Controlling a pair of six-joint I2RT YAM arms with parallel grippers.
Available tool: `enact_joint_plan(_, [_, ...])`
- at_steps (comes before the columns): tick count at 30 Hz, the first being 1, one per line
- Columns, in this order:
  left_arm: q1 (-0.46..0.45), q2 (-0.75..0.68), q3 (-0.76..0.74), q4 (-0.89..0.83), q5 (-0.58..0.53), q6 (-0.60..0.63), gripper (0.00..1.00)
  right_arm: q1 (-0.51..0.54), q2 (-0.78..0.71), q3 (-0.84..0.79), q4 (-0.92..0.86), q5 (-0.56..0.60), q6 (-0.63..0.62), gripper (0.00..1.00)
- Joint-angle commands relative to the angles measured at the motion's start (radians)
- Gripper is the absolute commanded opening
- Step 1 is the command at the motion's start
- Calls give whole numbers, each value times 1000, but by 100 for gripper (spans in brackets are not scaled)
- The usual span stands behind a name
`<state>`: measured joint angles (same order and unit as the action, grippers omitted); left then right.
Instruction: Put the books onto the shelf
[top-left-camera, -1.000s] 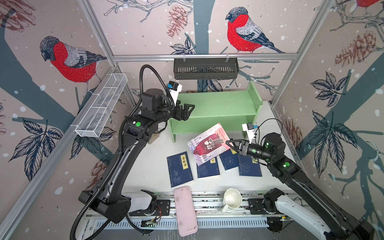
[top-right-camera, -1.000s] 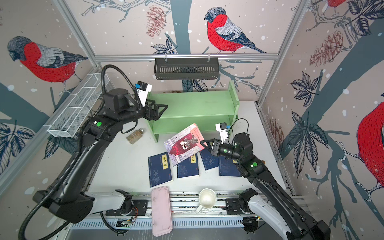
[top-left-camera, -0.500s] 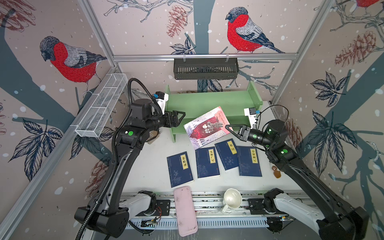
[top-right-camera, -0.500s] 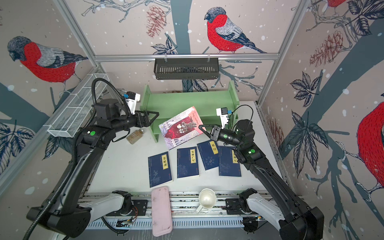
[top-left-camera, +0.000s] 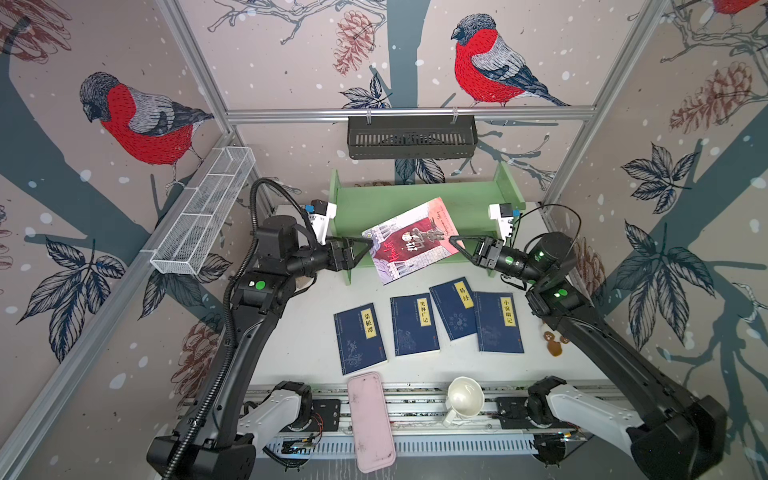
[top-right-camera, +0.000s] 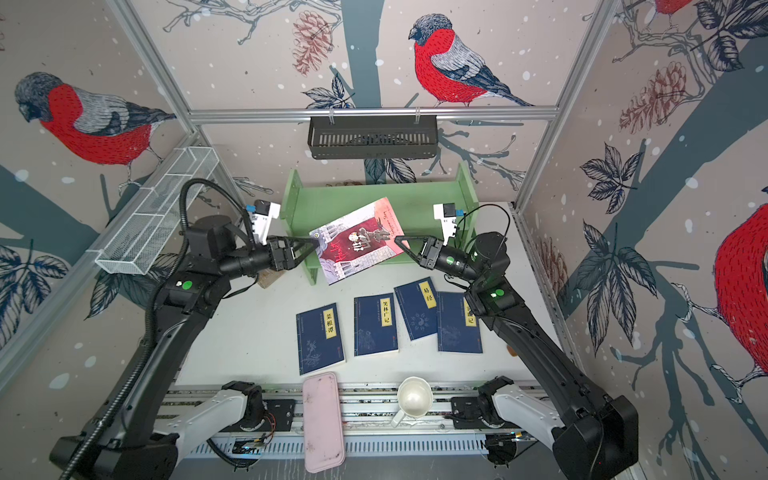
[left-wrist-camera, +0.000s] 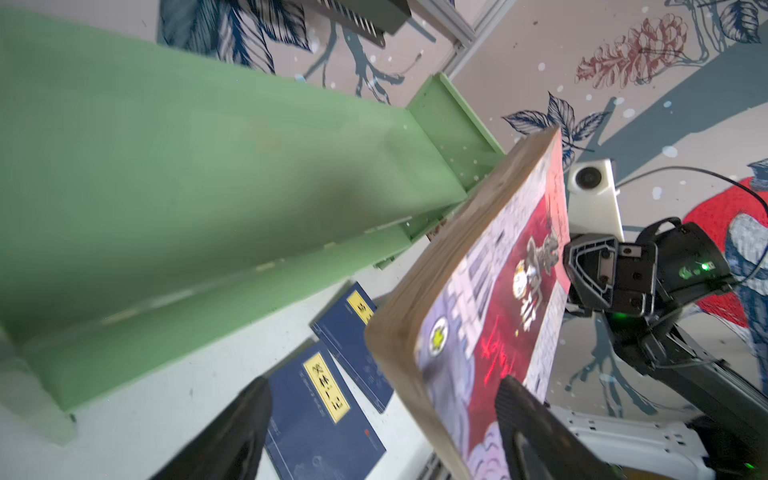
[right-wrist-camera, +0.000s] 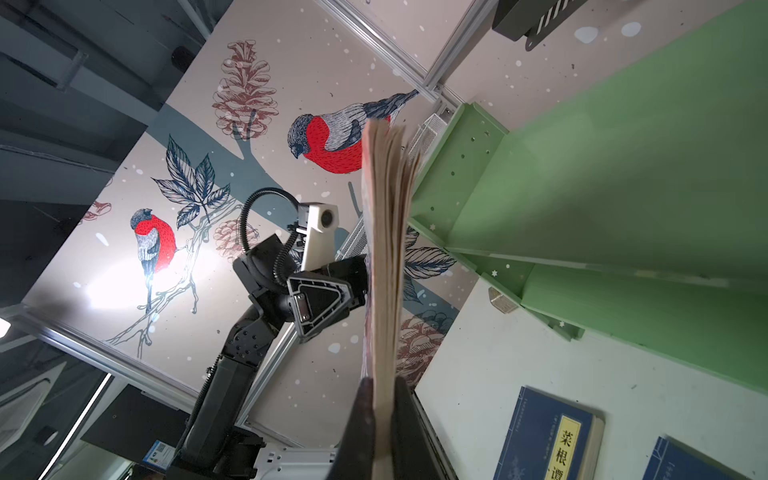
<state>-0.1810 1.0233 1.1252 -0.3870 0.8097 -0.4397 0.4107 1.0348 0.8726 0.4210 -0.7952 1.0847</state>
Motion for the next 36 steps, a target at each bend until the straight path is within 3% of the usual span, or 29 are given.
enact_joint_plan(1, [1,-38,-106,260,205,-194,87,0,-20,-13,105,0,57,1])
enact_joint_plan(6, [3,-55,-167,349,221,-261,87,6,-38,-40,102,11,64,1])
enact_joint_plan(10, [2,-55,-219,498,270,-383,89,23,-40,-78,145,27,83,1])
enact_joint_plan(17, [-8,-53,-273,525,243,-384,83,82,-21,-137,228,65,110,1])
enact_joint_plan(25, [-9,-57,-288,491,202,-374,35,130,-24,-239,308,118,141,1])
enact_joint_plan(27, [-9,-57,-297,487,191,-376,19,144,-31,-261,306,142,135,5])
enact_joint_plan(30, [-9,-54,-300,454,167,-349,2,158,-36,-292,303,169,131,19])
enact_joint_plan(36, [-9,-45,-322,444,170,-332,0,172,-36,-363,376,197,142,23])
